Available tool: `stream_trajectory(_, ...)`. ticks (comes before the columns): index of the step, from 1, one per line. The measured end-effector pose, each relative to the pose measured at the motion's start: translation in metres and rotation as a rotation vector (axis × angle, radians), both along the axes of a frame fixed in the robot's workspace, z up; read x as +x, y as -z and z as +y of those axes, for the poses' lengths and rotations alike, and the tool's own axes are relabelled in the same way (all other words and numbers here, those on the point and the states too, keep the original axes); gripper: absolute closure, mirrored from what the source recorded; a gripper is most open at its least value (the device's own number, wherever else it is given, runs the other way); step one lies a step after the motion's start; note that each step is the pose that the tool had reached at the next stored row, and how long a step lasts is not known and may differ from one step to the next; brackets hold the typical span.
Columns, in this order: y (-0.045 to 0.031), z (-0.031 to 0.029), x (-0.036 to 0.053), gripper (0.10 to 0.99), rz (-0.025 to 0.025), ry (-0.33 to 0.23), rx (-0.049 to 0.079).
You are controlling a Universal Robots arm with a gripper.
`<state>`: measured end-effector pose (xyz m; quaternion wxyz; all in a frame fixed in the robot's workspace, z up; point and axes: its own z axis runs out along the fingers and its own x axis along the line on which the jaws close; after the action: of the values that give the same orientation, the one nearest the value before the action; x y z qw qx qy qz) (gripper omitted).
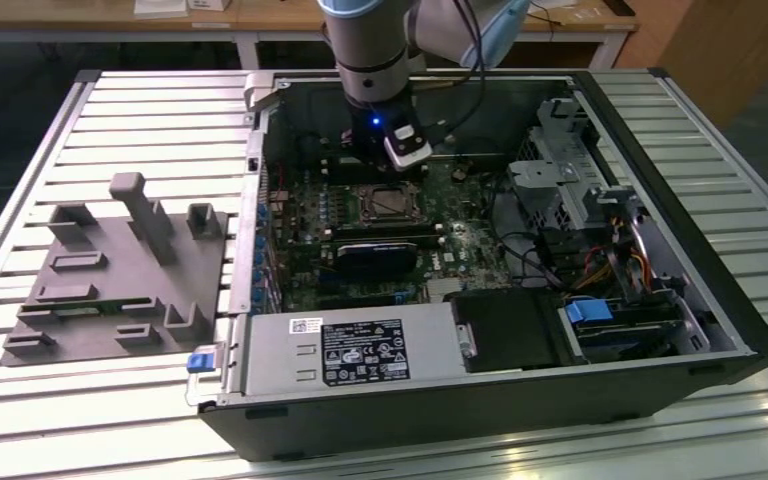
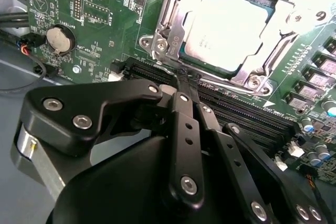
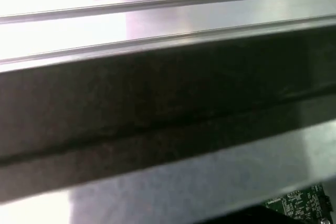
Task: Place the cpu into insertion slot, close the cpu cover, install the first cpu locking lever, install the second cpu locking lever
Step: 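Install the first cpu locking lever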
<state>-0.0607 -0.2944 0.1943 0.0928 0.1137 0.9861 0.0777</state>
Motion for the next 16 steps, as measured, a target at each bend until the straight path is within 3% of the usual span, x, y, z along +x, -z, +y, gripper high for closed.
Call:
stream_trajectory(10,0.0018,0.0001,0.0001,0.984,-0.0014,0.008,-0.009)
stream_trajectory(16,-0.0040,0.0001,0.0001,0.984,-0.0014,0.008,-0.012)
